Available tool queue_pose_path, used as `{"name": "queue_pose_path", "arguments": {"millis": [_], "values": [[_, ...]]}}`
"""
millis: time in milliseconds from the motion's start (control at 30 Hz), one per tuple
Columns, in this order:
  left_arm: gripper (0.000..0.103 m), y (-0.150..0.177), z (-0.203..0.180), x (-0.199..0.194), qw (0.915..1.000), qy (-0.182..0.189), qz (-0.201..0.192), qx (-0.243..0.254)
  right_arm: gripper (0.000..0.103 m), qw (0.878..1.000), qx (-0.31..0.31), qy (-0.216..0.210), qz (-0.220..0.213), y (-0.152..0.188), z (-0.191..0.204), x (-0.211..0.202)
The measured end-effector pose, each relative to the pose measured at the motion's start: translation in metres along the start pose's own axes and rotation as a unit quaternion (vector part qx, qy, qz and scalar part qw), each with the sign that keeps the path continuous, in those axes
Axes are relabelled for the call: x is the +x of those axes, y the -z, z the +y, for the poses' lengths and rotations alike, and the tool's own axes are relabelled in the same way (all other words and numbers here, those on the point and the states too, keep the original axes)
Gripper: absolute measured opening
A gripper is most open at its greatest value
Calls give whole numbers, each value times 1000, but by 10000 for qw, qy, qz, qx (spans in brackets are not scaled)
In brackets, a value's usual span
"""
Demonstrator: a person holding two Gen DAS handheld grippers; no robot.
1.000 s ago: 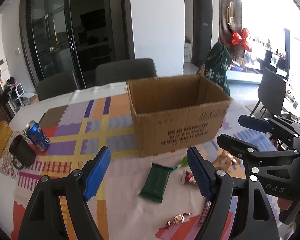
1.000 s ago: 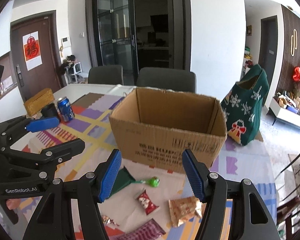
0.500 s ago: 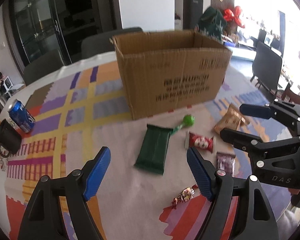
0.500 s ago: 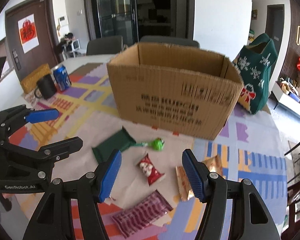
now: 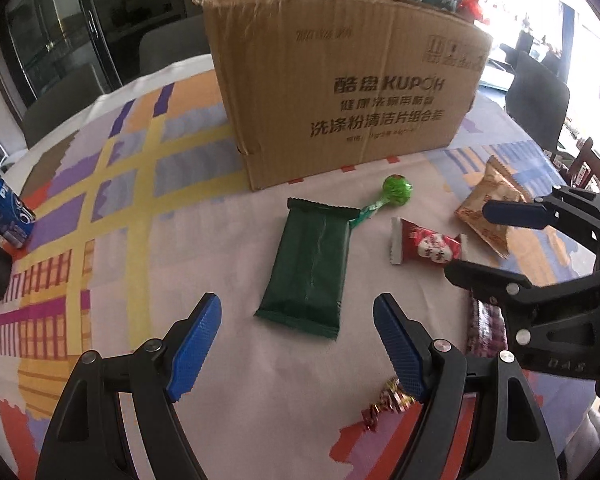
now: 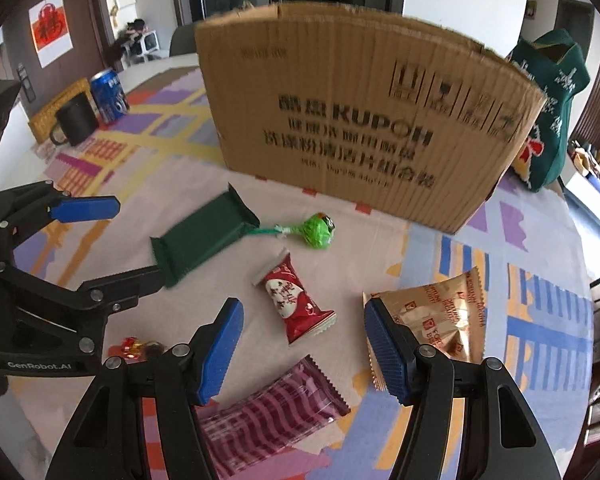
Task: Organize snacks
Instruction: 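Move both open tools back toward the remaining snacks on the table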
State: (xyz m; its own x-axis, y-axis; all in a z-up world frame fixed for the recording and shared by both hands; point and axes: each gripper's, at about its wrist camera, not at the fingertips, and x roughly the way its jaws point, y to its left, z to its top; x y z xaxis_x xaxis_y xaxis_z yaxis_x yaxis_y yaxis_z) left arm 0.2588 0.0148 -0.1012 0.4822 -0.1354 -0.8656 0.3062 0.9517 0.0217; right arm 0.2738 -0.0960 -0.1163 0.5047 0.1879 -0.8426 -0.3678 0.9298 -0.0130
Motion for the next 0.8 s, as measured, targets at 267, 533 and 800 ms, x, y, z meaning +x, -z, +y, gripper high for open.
{"name": "queue_pose_path", "arguments": {"millis": [267,533,800], "values": [[77,-12,4,25,9998,2,179,-46,56,9999,-91,-36,119,-7,4,17],[72,-21,5,41,9996,-5,273,-119,48,9994,-174,-138,263,-16,11,36],[58,-26,3,51,9991,94,345,-240,39,9989,-54,-275,387,-17,12,51]]}}
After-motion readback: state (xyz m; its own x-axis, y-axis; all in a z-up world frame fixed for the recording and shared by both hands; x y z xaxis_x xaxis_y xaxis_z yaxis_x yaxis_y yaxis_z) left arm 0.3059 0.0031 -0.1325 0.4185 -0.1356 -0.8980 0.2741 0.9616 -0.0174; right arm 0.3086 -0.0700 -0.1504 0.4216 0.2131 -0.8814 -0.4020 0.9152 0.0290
